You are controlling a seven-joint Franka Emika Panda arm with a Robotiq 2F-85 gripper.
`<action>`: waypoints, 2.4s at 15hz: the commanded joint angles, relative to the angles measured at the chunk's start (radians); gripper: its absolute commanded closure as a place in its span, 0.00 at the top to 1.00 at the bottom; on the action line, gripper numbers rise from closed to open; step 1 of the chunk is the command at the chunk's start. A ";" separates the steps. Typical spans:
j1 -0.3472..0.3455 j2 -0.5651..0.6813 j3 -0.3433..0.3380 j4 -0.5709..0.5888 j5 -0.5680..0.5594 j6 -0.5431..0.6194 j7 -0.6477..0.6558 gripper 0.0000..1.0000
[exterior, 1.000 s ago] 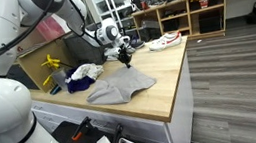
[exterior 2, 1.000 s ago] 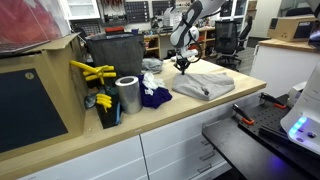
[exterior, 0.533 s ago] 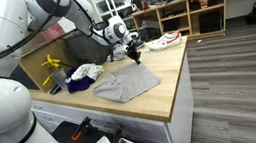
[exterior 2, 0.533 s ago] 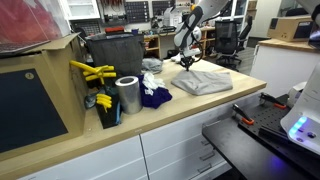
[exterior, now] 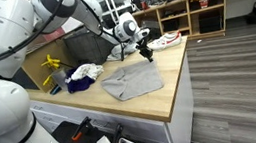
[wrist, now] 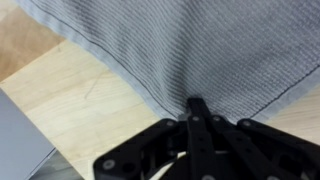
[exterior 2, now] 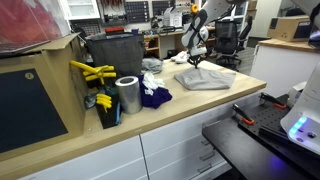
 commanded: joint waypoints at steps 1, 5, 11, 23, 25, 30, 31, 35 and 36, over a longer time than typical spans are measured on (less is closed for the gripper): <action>-0.019 0.058 -0.035 0.028 -0.028 -0.006 0.065 0.00; -0.038 0.052 -0.059 0.017 -0.025 -0.023 0.089 0.00; -0.064 0.021 -0.061 0.004 -0.016 -0.026 0.091 0.00; -0.099 -0.189 0.168 -0.065 0.133 -0.069 -0.042 0.93; -0.111 -0.205 0.232 -0.086 0.183 -0.087 -0.122 1.00; -0.181 -0.205 0.373 -0.124 0.325 -0.145 -0.359 1.00; -0.196 -0.206 0.390 -0.132 0.344 -0.175 -0.408 1.00; -0.242 -0.226 0.397 -0.144 0.364 -0.362 -0.544 1.00; -0.247 -0.233 0.389 -0.145 0.357 -0.399 -0.564 1.00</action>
